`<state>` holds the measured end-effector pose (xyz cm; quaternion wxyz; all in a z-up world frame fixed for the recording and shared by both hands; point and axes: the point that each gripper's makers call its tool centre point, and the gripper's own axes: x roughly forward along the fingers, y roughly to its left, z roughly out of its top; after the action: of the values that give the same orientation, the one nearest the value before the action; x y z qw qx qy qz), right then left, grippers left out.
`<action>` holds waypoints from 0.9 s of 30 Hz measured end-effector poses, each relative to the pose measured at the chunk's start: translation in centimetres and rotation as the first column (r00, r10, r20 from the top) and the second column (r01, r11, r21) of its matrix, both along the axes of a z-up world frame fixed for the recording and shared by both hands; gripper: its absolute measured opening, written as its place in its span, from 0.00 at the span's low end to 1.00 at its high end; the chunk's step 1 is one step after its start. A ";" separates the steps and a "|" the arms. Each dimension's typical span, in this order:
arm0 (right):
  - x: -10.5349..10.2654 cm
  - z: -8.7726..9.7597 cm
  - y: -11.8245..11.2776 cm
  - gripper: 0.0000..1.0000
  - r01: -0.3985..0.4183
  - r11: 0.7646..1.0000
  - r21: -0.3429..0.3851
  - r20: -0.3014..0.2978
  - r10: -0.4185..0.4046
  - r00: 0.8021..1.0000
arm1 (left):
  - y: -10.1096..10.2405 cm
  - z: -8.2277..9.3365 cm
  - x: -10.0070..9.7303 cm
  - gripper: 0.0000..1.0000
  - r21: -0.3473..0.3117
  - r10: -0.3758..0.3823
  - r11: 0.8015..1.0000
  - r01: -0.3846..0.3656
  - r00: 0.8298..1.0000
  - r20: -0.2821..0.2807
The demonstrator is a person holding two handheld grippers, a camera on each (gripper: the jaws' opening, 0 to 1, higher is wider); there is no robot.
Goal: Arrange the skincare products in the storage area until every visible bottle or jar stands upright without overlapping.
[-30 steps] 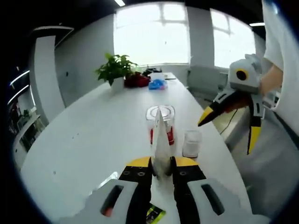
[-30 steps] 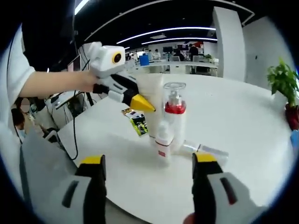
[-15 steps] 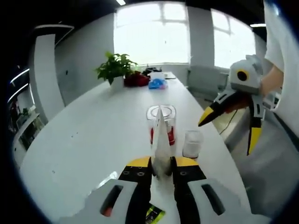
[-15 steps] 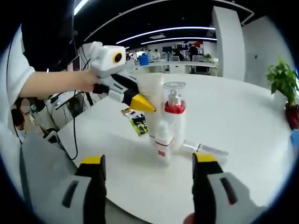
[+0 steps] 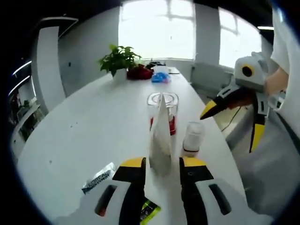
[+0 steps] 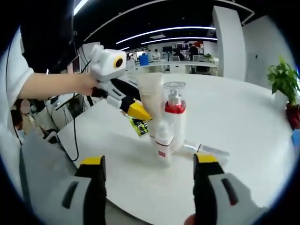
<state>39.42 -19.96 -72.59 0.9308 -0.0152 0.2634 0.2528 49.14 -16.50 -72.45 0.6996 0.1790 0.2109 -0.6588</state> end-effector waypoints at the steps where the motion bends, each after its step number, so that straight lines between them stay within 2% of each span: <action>1: 0.0 0.0 0.0 0.77 0.000 1.000 -0.001 0.000 0.000 1.000 | 0.2 0.0 -0.1 0.28 0.000 0.007 1.000 -0.007 1.000 -0.004; 9: 0.0 0.1 0.1 0.77 -0.002 1.000 -0.001 0.003 0.002 1.000 | 1.6 -0.5 -0.8 0.39 0.009 0.072 0.997 -0.072 0.996 -0.059; 17: -0.1 0.3 0.3 0.78 -0.009 1.000 0.001 0.005 0.009 1.000 | 3.2 -1.0 -2.0 0.44 0.019 0.134 0.991 -0.133 0.986 -0.100; 24: -0.3 0.5 0.4 0.79 -0.016 1.000 0.004 0.007 0.016 1.000 | 4.8 -1.0 -3.5 0.53 0.022 0.202 0.979 -0.201 0.969 -0.140; 25: -0.4 0.6 0.5 0.79 -0.018 1.000 0.006 0.010 0.018 1.000 | 5.6 -0.6 -4.4 0.61 0.009 0.244 0.969 -0.246 0.956 -0.163; 27: -0.5 0.8 0.5 0.79 -0.019 1.000 0.007 0.013 0.019 1.000 | 6.0 -0.5 -4.9 0.66 0.007 0.263 0.964 -0.265 0.951 -0.166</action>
<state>38.91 -19.41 -71.79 0.9302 -0.0160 0.2562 0.2623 44.21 -10.45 -72.95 0.7628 0.0887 0.2851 -0.5736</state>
